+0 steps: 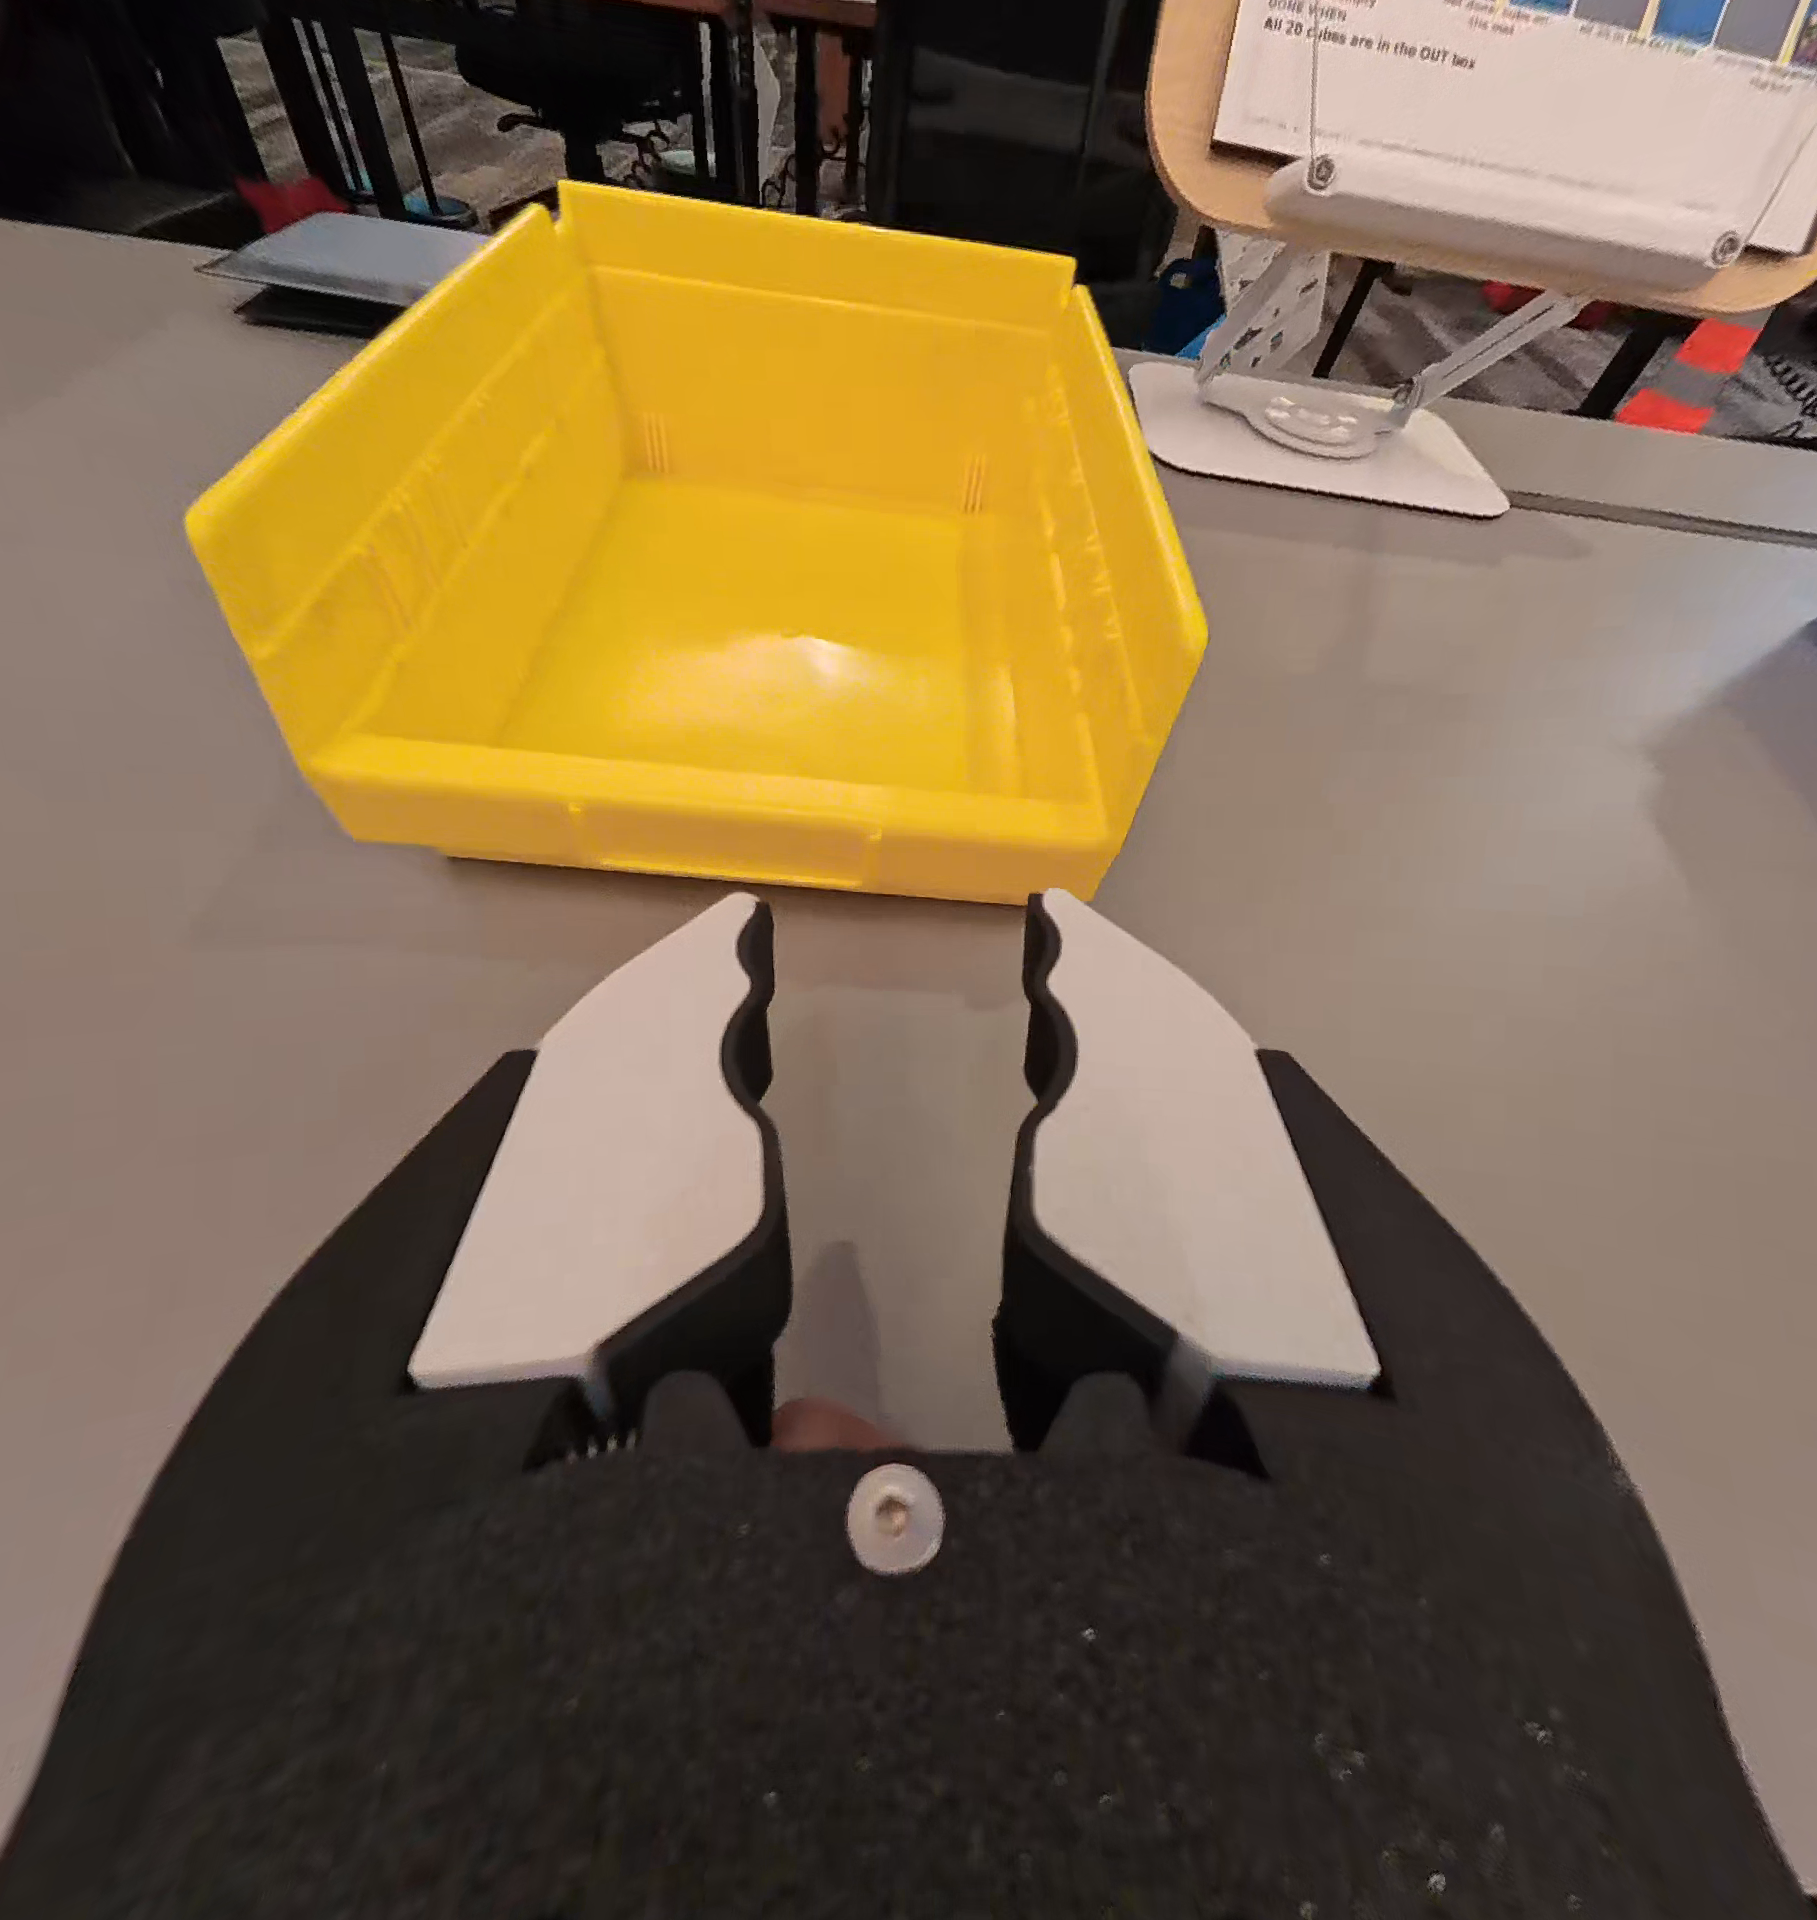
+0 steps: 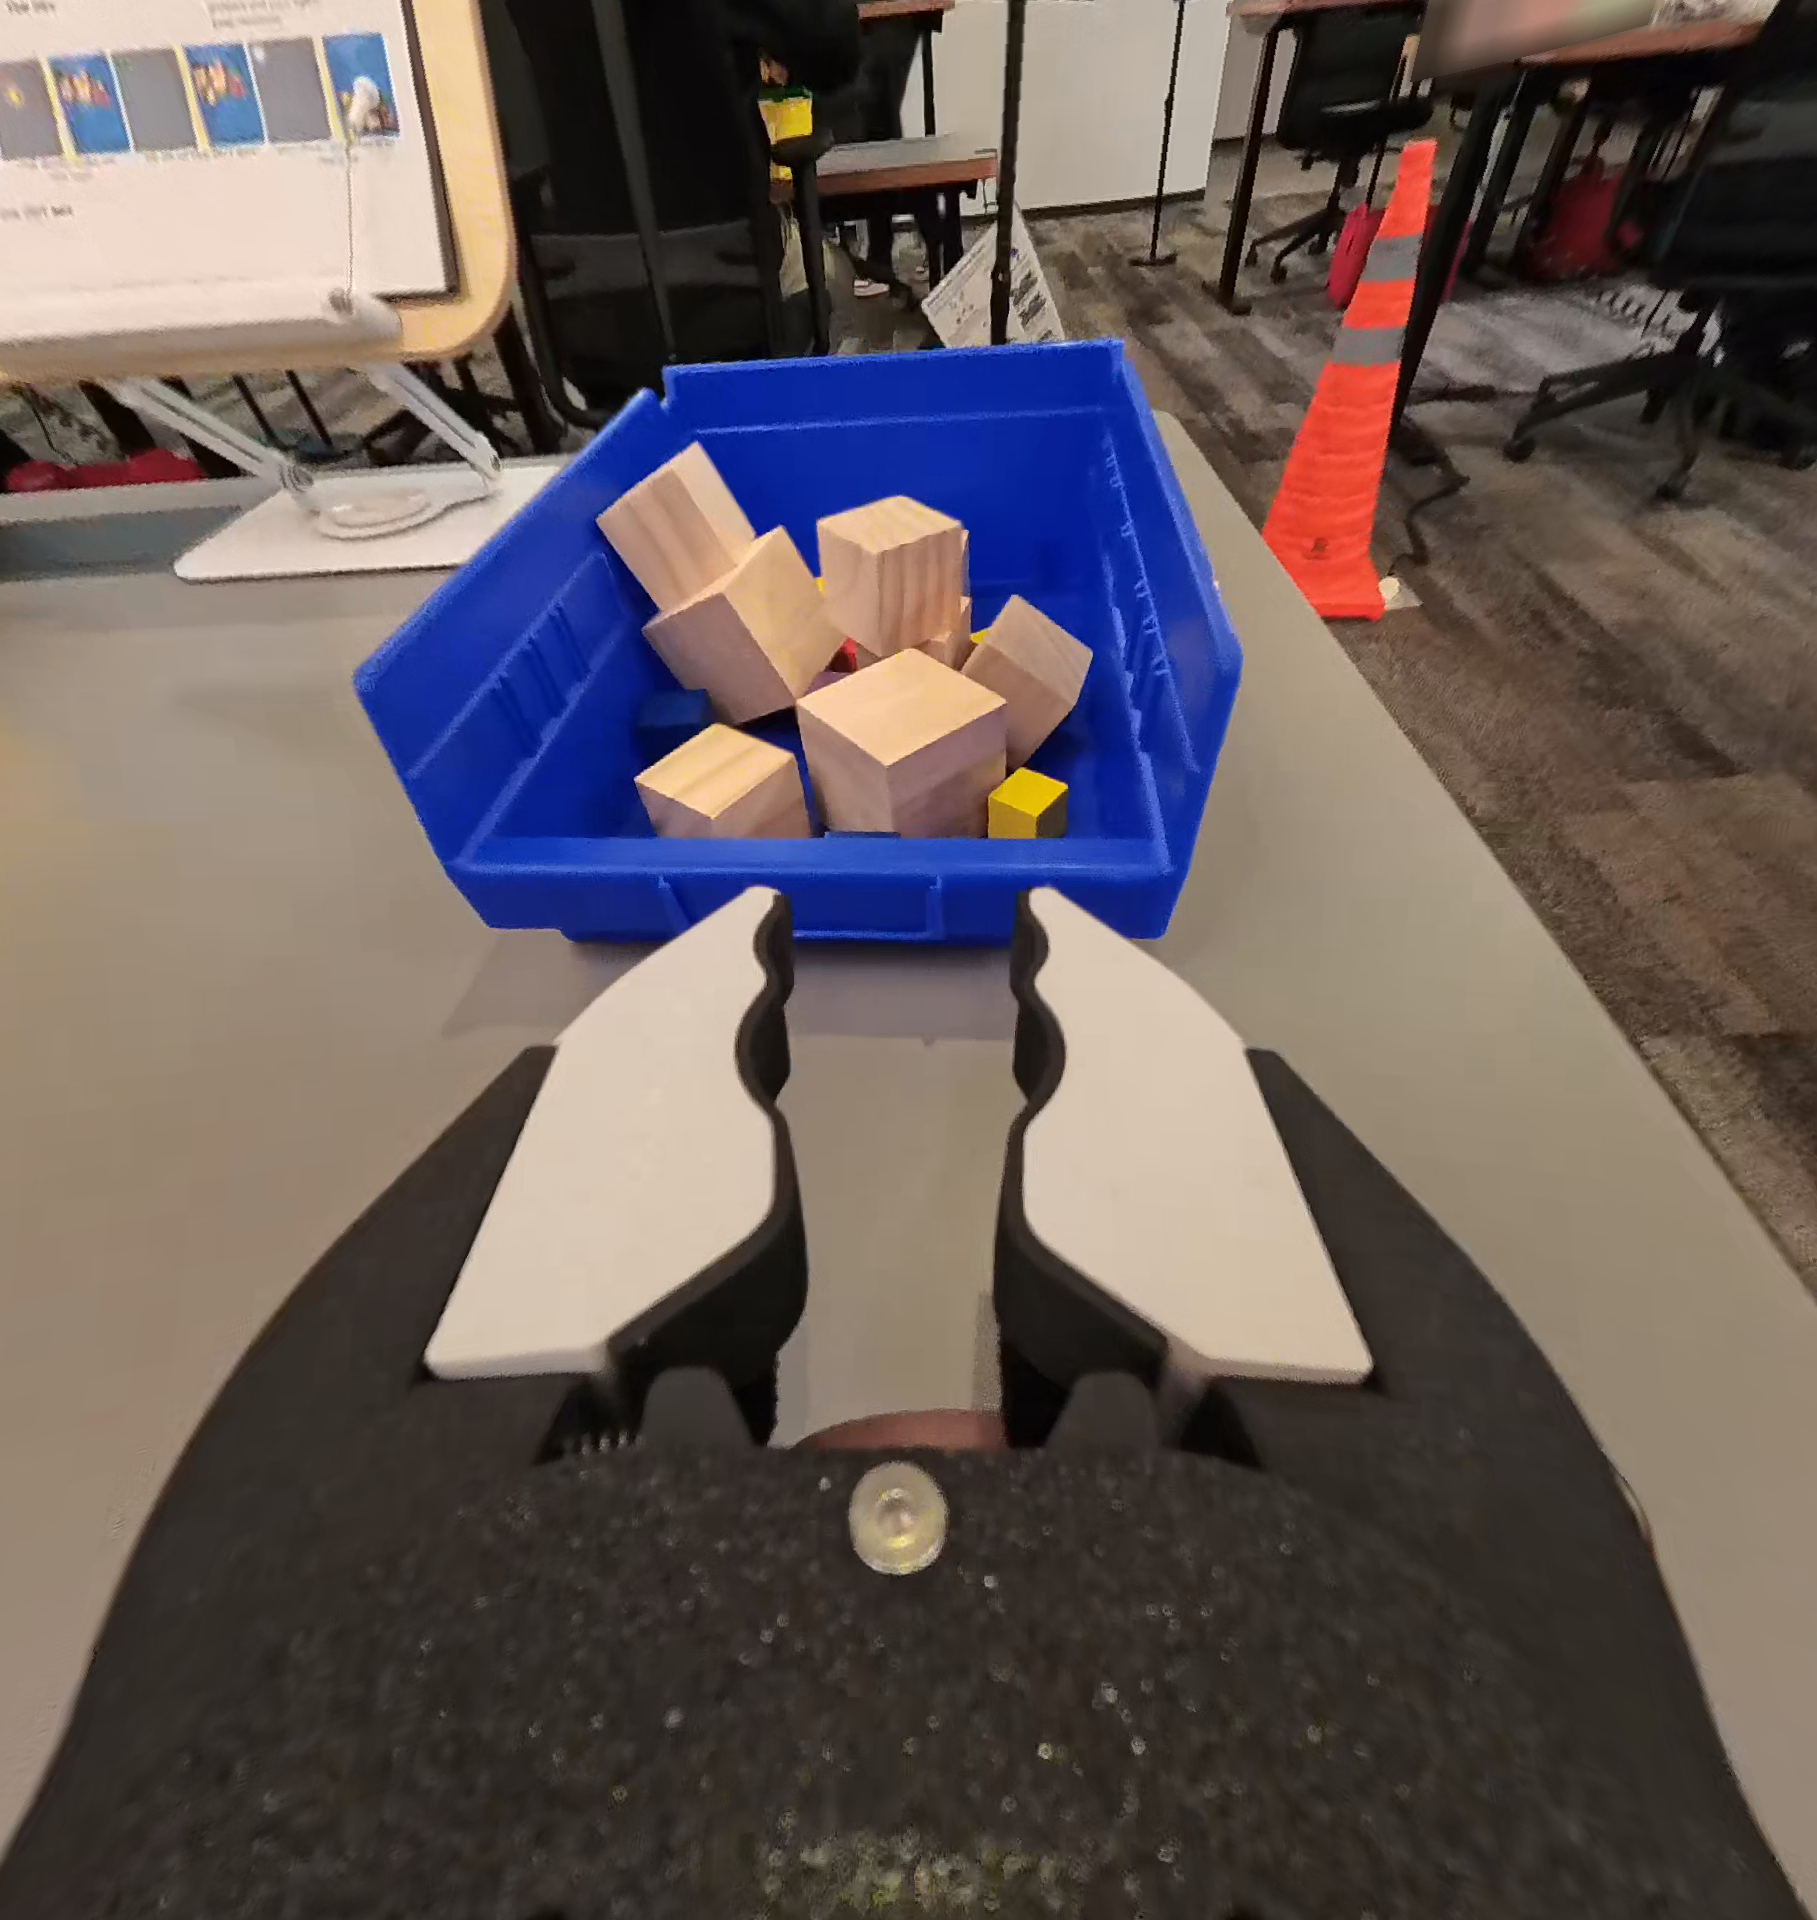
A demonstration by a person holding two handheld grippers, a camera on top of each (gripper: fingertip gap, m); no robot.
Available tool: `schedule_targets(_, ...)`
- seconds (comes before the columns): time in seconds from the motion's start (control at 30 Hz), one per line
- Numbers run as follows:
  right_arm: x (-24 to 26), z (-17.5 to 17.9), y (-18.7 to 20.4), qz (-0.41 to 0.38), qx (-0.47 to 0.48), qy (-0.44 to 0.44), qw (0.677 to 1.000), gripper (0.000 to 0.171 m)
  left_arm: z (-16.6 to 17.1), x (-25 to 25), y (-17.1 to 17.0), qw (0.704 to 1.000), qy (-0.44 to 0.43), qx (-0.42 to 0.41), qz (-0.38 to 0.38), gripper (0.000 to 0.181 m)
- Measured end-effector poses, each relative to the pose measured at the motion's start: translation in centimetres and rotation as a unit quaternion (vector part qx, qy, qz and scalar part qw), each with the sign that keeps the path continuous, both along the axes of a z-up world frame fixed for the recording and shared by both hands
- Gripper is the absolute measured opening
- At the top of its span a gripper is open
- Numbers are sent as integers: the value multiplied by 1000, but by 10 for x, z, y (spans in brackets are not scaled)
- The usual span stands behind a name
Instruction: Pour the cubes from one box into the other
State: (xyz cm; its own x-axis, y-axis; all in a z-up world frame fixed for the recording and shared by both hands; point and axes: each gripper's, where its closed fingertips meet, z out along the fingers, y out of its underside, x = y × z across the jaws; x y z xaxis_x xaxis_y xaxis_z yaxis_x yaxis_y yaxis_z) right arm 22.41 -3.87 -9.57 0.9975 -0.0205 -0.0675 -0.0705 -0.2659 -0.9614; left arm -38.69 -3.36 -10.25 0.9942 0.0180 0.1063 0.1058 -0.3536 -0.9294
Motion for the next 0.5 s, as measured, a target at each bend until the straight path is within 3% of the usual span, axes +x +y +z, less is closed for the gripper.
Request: schedule_targets(0.5,-16,-9,4,35,-13,18,999,39,-9,5,1,1000,-5,-22,-11,44)
